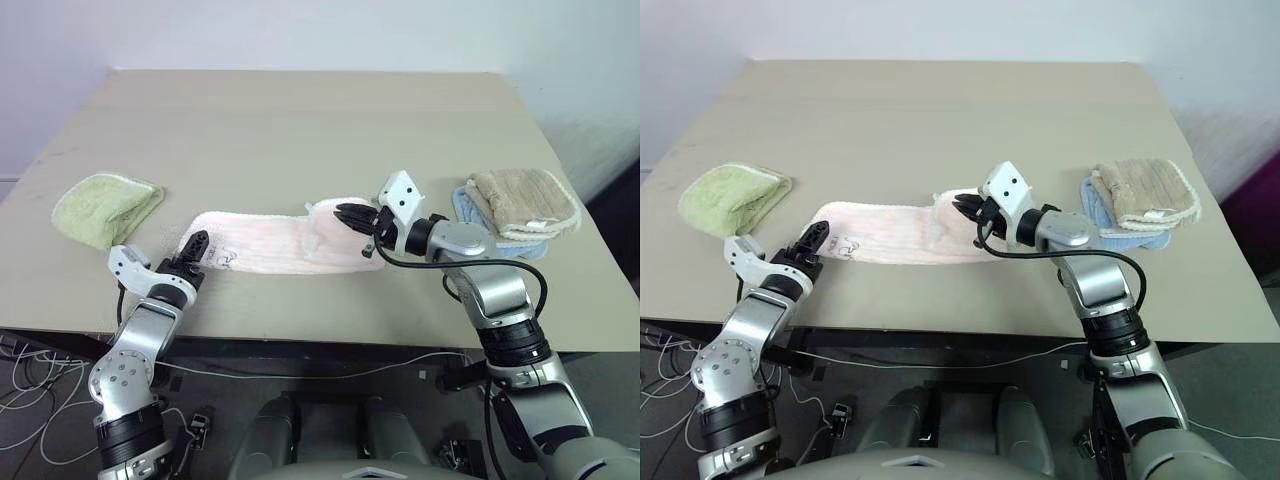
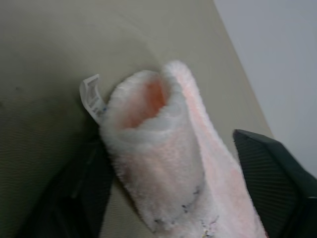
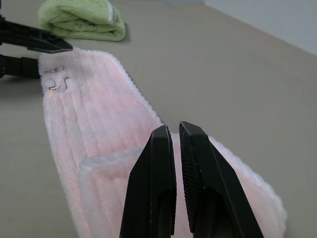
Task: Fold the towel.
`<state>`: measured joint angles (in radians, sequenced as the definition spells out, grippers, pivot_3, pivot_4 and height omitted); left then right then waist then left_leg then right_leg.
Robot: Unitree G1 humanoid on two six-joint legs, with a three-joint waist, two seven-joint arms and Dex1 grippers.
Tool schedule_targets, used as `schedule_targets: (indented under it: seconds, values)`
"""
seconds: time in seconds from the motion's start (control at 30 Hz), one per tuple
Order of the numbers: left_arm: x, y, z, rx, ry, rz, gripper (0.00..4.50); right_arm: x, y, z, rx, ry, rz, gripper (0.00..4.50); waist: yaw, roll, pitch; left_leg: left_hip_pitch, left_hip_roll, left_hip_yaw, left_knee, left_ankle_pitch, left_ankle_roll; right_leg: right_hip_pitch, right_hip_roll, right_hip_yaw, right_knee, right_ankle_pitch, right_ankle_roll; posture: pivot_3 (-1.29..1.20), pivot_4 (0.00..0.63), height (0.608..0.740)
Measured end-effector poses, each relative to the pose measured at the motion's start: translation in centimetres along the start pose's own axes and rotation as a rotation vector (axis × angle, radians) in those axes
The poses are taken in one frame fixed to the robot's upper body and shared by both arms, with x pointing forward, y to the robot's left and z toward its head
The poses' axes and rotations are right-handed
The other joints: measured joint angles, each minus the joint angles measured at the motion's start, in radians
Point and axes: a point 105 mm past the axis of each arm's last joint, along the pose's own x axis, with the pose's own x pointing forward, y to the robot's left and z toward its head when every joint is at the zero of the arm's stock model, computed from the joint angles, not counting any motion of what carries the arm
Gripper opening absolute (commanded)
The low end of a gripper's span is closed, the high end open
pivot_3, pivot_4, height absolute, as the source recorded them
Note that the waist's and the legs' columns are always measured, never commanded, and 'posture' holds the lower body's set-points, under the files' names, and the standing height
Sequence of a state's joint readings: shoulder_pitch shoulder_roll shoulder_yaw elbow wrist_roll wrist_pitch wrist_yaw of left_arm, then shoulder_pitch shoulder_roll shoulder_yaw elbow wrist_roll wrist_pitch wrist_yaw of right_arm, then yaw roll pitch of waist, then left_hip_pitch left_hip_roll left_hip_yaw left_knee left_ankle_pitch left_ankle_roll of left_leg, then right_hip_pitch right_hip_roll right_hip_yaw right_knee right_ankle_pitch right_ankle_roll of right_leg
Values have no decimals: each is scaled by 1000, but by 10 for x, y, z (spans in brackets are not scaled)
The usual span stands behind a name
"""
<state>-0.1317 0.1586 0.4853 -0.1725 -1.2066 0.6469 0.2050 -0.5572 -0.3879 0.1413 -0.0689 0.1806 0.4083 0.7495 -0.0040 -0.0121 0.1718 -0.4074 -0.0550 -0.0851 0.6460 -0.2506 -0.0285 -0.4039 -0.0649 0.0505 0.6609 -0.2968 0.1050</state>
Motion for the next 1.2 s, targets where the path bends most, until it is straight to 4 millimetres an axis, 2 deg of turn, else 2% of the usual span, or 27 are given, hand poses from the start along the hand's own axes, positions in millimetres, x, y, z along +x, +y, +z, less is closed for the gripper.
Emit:
schedule_targets:
  seconds: [0.2,0.3,0.5,0.57,0.67,0.73,0.83,0.93,1.03,1.2]
  values:
    - [2,7,-3,-13,11,17,925,-3,-3,1,-6,0,-18,331,-6,0,0,0,0,0,0,0,0,-1,0,0,0,0,0,0,150,740]
    - [3,4,-2,-14,4,-2,27,-4,-3,-3,-1,8,-27,331,-7,0,0,0,0,0,-1,0,0,-1,0,0,0,0,0,0,150,740]
    - [1,3,14,-12,-62,-31,27,-5,-3,-3,-1,9,-32,331,-8,-1,0,0,1,0,-1,0,0,-1,0,0,0,0,0,0,150,740]
    - [-3,2,30,20,-103,-50,27,-5,-3,-4,0,11,-37,331,-10,-1,1,0,1,0,-1,0,0,-2,0,0,0,0,0,0,150,740]
    - [-12,-1,68,87,-202,-83,27,-9,-6,-8,3,25,-55,331,-10,-1,1,-1,1,0,-2,0,0,-2,0,0,-1,0,0,0,150,740]
    - [-17,-6,86,143,-235,-114,27,-12,-10,-8,5,25,-73,331,-10,-1,1,-1,1,0,-2,0,0,-2,0,0,-1,0,0,0,150,740]
    - [-19,-18,95,235,-230,-170,27,-16,-15,-8,3,25,-101,331,-7,-1,1,-1,1,0,-2,0,0,-1,0,0,-1,0,0,0,150,740]
    - [-14,-49,79,397,-141,-302,27,-19,-21,-8,1,26,-130,331,-4,-2,1,-1,0,0,-2,0,0,-1,0,0,-2,0,0,0,150,740]
    - [-12,-92,41,557,-17,-509,27,-22,-25,-8,2,25,-156,331,-7,-2,1,-1,0,0,-3,0,0,-1,-1,0,-3,0,0,0,150,740]
    - [-9,-120,-29,792,201,-714,27,-26,-27,-13,13,37,-184,331,-13,-1,2,-1,1,1,-7,1,-1,-3,0,1,-4,0,0,0,150,740]
